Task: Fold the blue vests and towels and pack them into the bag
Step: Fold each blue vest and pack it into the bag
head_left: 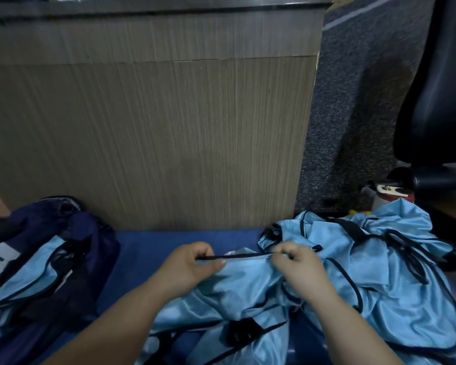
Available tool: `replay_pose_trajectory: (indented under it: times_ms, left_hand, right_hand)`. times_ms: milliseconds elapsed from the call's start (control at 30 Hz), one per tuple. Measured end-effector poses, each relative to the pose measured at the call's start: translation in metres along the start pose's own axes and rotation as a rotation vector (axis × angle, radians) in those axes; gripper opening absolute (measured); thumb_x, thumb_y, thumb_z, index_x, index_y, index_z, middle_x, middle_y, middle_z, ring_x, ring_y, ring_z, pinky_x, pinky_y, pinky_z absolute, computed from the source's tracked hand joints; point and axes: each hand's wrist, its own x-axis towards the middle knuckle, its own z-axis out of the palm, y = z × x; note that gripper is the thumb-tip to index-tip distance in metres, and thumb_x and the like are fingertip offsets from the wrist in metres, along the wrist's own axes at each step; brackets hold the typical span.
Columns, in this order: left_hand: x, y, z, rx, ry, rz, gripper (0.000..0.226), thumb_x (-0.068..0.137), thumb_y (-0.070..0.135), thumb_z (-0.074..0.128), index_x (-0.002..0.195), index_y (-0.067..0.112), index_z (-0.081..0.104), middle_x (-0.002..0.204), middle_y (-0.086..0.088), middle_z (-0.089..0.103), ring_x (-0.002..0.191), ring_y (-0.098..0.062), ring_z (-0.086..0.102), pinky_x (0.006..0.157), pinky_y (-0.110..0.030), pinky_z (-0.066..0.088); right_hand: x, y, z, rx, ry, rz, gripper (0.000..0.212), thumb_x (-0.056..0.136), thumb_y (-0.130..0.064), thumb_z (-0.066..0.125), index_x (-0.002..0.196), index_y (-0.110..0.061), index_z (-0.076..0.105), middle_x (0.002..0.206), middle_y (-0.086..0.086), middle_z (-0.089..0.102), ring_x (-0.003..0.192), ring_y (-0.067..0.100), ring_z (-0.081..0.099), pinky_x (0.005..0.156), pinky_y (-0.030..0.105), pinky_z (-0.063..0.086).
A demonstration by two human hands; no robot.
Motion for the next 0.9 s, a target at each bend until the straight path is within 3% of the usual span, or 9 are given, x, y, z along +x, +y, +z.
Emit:
replay_pose_trajectory:
  times_ms: [133, 300, 433, 500, 567, 633, 700, 800, 900]
  left_hand:
    - [0.004, -0.007, -0.022, -0.016, 0.094, -0.053, 0.04, 0.09, 0.037, 0.064, 0.057, 0.024, 0.048, 0.056, 0.008, 0.042, 0.055, -0.004, 0.04, 0.058, -0.024, 0.032]
    - [0.003, -0.001, -0.013, -0.033, -0.002, -0.047, 0.035, 0.09, 0.035, 0.066, 0.058, 0.026, 0.054, 0.062, 0.008, 0.05, 0.062, -0.005, 0.048, 0.065, -0.023, 0.039]
    - [0.003, 0.012, 0.012, 0.017, -0.103, 0.062, 0.026, 0.089, 0.031, 0.068, 0.063, 0.029, 0.064, 0.065, 0.016, 0.059, 0.066, 0.003, 0.054, 0.069, -0.017, 0.043]
    - [0.006, 0.017, 0.016, 0.023, -0.103, 0.109, 0.022, 0.089, 0.028, 0.069, 0.068, 0.022, 0.066, 0.065, 0.017, 0.06, 0.066, 0.003, 0.054, 0.069, -0.017, 0.043]
    - [0.009, 0.02, 0.015, -0.032, -0.099, 0.111, 0.023, 0.089, 0.027, 0.07, 0.066, 0.025, 0.066, 0.066, 0.015, 0.062, 0.067, 0.002, 0.056, 0.068, -0.017, 0.044]
    - [0.009, 0.023, 0.011, -0.086, -0.106, 0.087, 0.025, 0.087, 0.03, 0.072, 0.063, 0.029, 0.065, 0.065, 0.014, 0.061, 0.066, 0.0, 0.056, 0.067, -0.019, 0.045]
    - [0.009, 0.023, 0.006, -0.11, -0.111, 0.061, 0.022, 0.079, 0.042, 0.075, 0.063, 0.031, 0.065, 0.064, 0.013, 0.061, 0.065, -0.002, 0.055, 0.066, -0.021, 0.044]
    - [0.009, 0.023, -0.004, -0.139, -0.126, -0.02, 0.026, 0.082, 0.042, 0.075, 0.066, 0.024, 0.063, 0.064, 0.006, 0.055, 0.064, -0.008, 0.05, 0.064, -0.025, 0.04]
    - [0.005, 0.025, -0.012, -0.27, -0.162, -0.099, 0.026, 0.082, 0.045, 0.071, 0.067, 0.025, 0.064, 0.07, 0.006, 0.056, 0.07, -0.007, 0.051, 0.074, -0.024, 0.039]
  right_hand:
    - [0.002, -0.003, -0.026, -0.37, 0.321, 0.088, 0.013, 0.084, -0.034, 0.056, 0.084, -0.03, 0.068, 0.071, -0.007, 0.067, 0.073, 0.019, 0.061, 0.062, 0.03, 0.047]
    - [-0.006, -0.01, -0.018, -0.576, 0.114, -0.14, 0.045, 0.076, -0.045, 0.056, 0.12, -0.037, 0.065, 0.134, -0.018, 0.054, 0.117, 0.009, 0.057, 0.091, 0.026, 0.045]
    - [-0.018, -0.018, 0.015, -0.17, -0.195, -0.231, 0.068, 0.064, -0.069, 0.054, 0.124, -0.037, 0.063, 0.119, -0.022, 0.063, 0.111, -0.007, 0.056, 0.097, 0.021, 0.044]
    - [-0.021, -0.018, 0.026, 0.028, -0.333, -0.158, 0.058, 0.074, -0.062, 0.066, 0.123, -0.031, 0.062, 0.086, -0.019, 0.068, 0.079, -0.008, 0.061, 0.077, 0.02, 0.05]
    - [-0.019, -0.015, 0.029, 0.137, -0.416, -0.112, 0.031, 0.086, -0.037, 0.071, 0.113, -0.023, 0.063, 0.055, -0.015, 0.053, 0.049, -0.002, 0.045, 0.053, 0.016, 0.038]
    - [-0.014, -0.012, 0.028, 0.145, -0.368, -0.149, 0.007, 0.087, -0.023, 0.072, 0.089, -0.02, 0.066, 0.053, -0.013, 0.051, 0.051, -0.001, 0.044, 0.054, 0.017, 0.036]
    - [-0.007, -0.007, 0.027, 0.162, -0.246, -0.161, 0.017, 0.087, -0.017, 0.071, 0.073, -0.021, 0.063, 0.057, -0.014, 0.054, 0.055, -0.001, 0.047, 0.059, 0.02, 0.039]
    - [0.001, -0.005, 0.014, 0.223, -0.054, -0.111, 0.018, 0.087, -0.013, 0.07, 0.071, -0.02, 0.066, 0.055, -0.015, 0.056, 0.053, 0.0, 0.049, 0.057, 0.017, 0.041]
    - [0.004, -0.002, -0.002, 0.271, -0.074, -0.09, 0.012, 0.084, -0.016, 0.074, 0.072, -0.018, 0.072, 0.061, -0.008, 0.061, 0.062, 0.008, 0.057, 0.068, 0.026, 0.047]
